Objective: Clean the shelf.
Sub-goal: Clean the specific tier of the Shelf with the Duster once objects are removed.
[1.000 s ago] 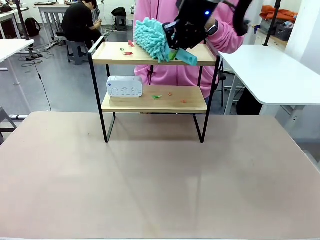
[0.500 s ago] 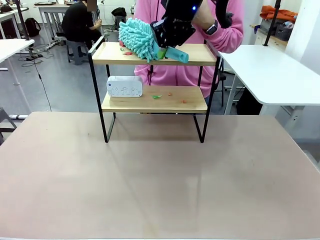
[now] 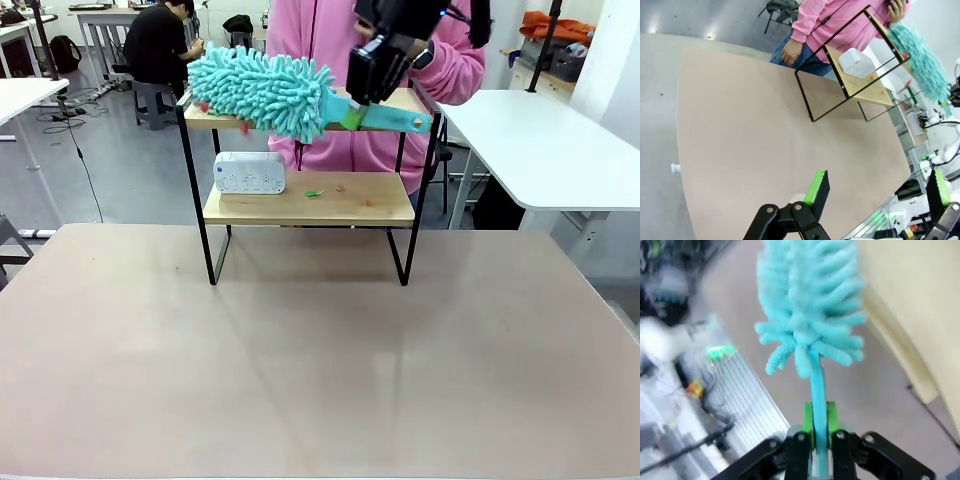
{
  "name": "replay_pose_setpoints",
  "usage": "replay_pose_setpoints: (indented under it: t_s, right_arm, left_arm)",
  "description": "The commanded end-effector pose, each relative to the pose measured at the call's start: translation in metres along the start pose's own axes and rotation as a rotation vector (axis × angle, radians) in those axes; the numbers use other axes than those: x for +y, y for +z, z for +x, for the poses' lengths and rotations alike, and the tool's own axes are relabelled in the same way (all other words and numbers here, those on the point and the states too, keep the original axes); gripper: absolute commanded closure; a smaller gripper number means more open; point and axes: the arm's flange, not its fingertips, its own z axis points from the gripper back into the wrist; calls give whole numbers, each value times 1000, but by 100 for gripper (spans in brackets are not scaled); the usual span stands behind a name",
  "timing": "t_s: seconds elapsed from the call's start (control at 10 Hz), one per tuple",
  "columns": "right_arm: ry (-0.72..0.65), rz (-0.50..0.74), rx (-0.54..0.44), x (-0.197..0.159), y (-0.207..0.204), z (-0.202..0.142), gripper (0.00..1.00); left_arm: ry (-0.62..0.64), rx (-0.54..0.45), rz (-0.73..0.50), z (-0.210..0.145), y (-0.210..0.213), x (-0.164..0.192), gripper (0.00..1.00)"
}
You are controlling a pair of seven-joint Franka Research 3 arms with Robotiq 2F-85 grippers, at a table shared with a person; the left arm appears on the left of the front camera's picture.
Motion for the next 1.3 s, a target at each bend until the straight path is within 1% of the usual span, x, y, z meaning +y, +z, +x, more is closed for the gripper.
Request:
replay_pose_setpoints:
  t_s: [0.0, 0.2, 0.3, 0.6, 0.7, 0.8, 0.9, 1.0, 1.1, 1.2]
  right_arm:
    - [113, 83, 140, -11, 9, -37, 88]
    - [256, 172, 167, -10, 25, -65, 88]
    - [293, 213, 137, -9, 34, -78, 88]
    - [261, 255, 81, -13, 38, -96, 88]
    - [229, 273, 62, -16, 38, -101, 88]
    - [174, 299, 15, -17, 45, -112, 88]
    - [119, 342, -100, -20, 65, -134, 88]
    - [62, 371, -256, -27, 97, -174, 88]
    - [-54, 346, -401, -37, 123, -225, 88]
    - [-176, 340, -541, -52, 138, -287, 88]
  left_arm:
    - [-17, -13, -15, 1, -1, -1, 0]
    - [-17, -13, -15, 1, -1, -1, 0]
    - [-17, -13, -15, 1, -1, -1, 0]
    - [-17, -13, -15, 1, -1, -1, 0]
    - [-17, -13, -15, 1, -1, -1, 0]
    - [-17, -13, -15, 1, -1, -1, 0]
    - [-17, -13, -15, 1, -1, -1, 0]
    - [-17, -13, -15, 1, -1, -1, 0]
    - [-17, -13, -15, 1, -1, -1, 0]
    - [-17, -13, -15, 1, -1, -1, 0]
